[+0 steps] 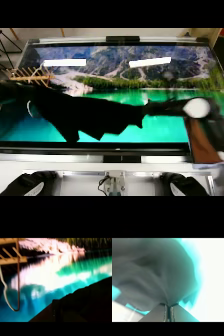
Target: Fold the shirts.
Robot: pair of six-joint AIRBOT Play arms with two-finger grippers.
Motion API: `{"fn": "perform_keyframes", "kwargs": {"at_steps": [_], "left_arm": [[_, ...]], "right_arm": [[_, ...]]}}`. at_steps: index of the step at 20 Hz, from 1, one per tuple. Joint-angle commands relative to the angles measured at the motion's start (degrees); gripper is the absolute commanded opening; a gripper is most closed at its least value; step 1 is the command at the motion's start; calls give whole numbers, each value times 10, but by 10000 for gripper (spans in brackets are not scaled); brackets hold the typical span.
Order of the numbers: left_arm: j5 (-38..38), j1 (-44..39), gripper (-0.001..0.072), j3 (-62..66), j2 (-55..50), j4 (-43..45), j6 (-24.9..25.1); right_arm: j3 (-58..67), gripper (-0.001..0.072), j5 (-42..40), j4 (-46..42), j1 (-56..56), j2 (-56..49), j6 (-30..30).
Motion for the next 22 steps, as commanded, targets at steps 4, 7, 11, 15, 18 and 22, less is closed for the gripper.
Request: {"fn": "perform_keyframes", "kwargs": {"at_steps": [4,7,11,15,18,22], "left_arm": [[2,-1,39,240,73,3,-76],[10,-1,38,240,123,-4,-80],[-3,-1,38,236,131,-2,-68],[-81,0,38,121,110,47,-63],[-40,3,38,-46,80,57,-69],[116,49,38,-155,-31,41,-165]], "right_arm": [[256,66,-68,-138,-117,191,1],[272,66,-59,-147,-117,224,2],[271,66,17,-167,-117,202,4],[247,66,205,-173,-117,97,5],[139,66,198,-162,-117,3,7],[56,67,-30,-56,-117,-163,26]]}}
